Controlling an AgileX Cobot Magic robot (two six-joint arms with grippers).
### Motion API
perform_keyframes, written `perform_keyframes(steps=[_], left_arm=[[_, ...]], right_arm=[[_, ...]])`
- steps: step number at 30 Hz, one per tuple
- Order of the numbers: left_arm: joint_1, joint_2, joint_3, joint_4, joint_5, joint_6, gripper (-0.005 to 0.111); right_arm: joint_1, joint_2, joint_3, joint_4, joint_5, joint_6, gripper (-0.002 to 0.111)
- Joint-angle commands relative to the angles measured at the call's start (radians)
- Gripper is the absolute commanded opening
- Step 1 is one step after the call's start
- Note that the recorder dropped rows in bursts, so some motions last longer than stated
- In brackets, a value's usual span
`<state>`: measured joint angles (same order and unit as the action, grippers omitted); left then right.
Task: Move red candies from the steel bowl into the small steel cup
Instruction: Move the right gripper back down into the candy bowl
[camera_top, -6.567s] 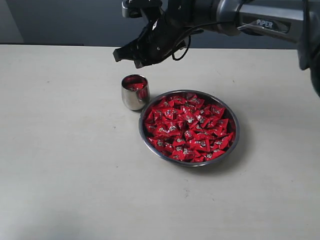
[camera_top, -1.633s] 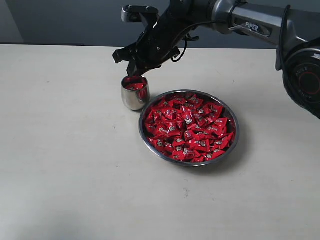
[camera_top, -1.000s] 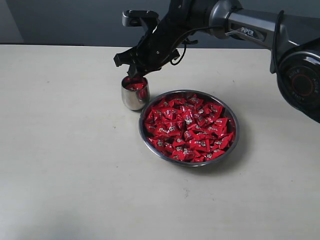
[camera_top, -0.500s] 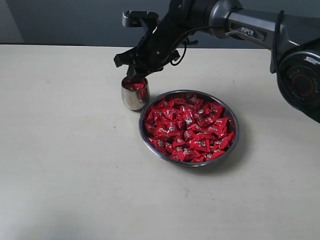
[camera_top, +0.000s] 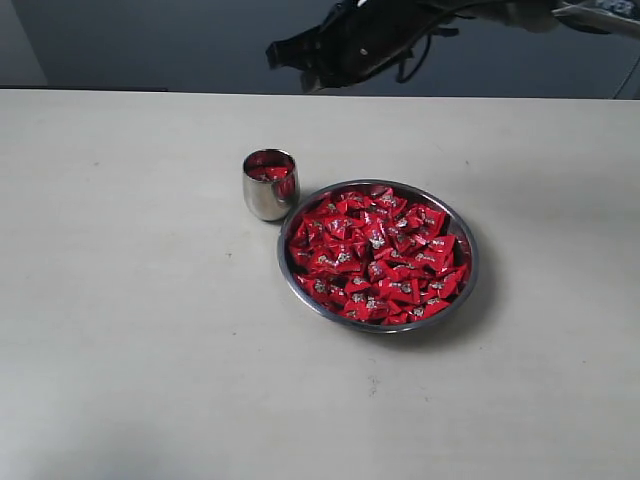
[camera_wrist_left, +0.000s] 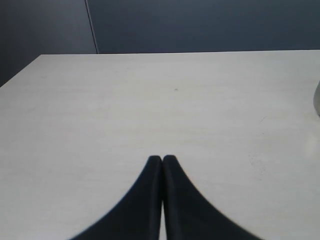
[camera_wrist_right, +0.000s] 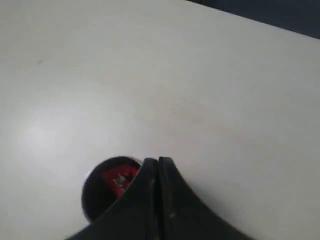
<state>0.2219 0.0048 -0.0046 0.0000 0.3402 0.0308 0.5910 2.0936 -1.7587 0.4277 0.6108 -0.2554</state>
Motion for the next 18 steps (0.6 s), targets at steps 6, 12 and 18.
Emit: perform_keyframes(steps=[6,12,18], left_arm=[[-0.005,-0.005,0.005,-0.006,-0.010,-0.001,0.000],[-0.005,-0.005,0.005,-0.006,-0.010,-0.001,0.000],[-0.005,-0.005,0.005,-0.006,-0.010,-0.001,0.000]], right_arm=[[-0.164,-0.241,0.471,0.016,-0.240,0.002,0.000],[-0.187,-0.244,0.537,0.019,-0.145,-0.008,0.000],[-0.139,-0.213,0.537,-0.004,-0.095,-0.068,0.001]])
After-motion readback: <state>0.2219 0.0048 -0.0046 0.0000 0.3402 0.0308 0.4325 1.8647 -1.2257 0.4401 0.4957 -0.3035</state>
